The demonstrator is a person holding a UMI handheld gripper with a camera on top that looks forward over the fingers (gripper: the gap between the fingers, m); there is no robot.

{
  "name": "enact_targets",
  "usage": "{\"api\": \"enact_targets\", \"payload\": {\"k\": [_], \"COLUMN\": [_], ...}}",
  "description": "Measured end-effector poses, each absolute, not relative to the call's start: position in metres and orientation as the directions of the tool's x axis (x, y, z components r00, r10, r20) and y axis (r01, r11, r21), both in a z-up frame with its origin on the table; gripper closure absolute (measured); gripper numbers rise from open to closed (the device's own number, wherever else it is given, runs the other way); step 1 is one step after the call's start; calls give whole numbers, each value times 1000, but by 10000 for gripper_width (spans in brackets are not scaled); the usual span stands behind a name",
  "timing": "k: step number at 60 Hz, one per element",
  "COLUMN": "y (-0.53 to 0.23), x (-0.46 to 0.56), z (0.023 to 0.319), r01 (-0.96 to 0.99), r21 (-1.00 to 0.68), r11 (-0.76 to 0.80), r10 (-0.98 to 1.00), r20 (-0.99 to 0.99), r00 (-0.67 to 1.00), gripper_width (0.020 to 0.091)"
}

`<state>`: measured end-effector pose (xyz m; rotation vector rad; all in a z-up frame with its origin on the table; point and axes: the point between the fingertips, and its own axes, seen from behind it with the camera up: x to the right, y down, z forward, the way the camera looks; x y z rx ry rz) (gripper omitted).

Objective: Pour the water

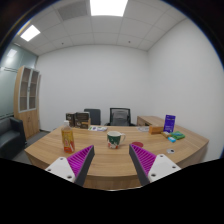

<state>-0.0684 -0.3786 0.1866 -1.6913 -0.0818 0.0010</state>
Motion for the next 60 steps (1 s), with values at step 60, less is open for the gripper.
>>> {"api": "enact_targets", "payload": {"k": [60], "y": [-125], "x": [-342], "z": [75], "r01": [42], "r21": [-972], "r11": [-229], "r10": [192], "r20": [-3], "r00": [981], "gripper_width": [451]}}
